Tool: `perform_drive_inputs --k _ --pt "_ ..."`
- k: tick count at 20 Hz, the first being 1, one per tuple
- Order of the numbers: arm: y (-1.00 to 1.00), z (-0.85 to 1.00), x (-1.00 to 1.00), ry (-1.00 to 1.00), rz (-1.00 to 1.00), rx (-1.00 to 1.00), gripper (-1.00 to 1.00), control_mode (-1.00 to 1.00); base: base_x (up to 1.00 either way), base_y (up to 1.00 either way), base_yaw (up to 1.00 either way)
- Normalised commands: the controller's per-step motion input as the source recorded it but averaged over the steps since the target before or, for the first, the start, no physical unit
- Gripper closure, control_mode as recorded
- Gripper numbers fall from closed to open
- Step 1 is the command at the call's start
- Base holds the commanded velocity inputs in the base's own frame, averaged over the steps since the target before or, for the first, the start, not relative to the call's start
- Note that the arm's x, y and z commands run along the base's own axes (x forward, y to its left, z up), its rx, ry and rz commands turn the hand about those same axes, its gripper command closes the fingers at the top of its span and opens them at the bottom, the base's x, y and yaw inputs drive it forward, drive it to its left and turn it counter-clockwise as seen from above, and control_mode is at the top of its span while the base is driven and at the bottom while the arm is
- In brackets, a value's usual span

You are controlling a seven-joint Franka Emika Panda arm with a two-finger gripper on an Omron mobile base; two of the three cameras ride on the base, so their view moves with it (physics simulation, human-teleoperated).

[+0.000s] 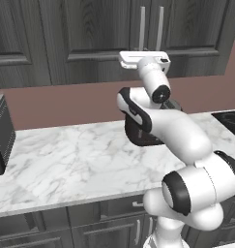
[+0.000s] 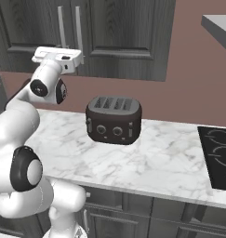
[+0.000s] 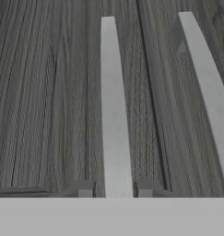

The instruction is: Get the candle and the beer from the cabinet and move them to the dining counter.

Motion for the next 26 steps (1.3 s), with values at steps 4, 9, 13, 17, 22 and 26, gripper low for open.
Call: perform_drive_inputs --k 4,9,13,17,22,26 --pt "0.04 0.06 -0.11 0.00 0.00 0.00 1.00 -1.00 0.00 0.00 0.00" --pt "0.22 0.07 -0.27 0.00 0.09 0.00 1.00 -1.00 0.00 0.00 0.00" --pt "0.46 0.05 -0.48 0.00 0.14 -0.01 1.00 -1.00 0.00 0.00 0.00" --pt "0.54 0.01 -0.61 0.00 0.18 -0.02 1.00 -1.00 0.00 0.00 0.00" --pt "0.54 0.01 -0.58 0.00 0.18 -0.01 1.00 -1.00 0.00 0.00 0.00" --pt "0.54 0.00 -0.68 0.00 0.20 -0.02 1.00 -1.00 0.00 0.00 0.00"
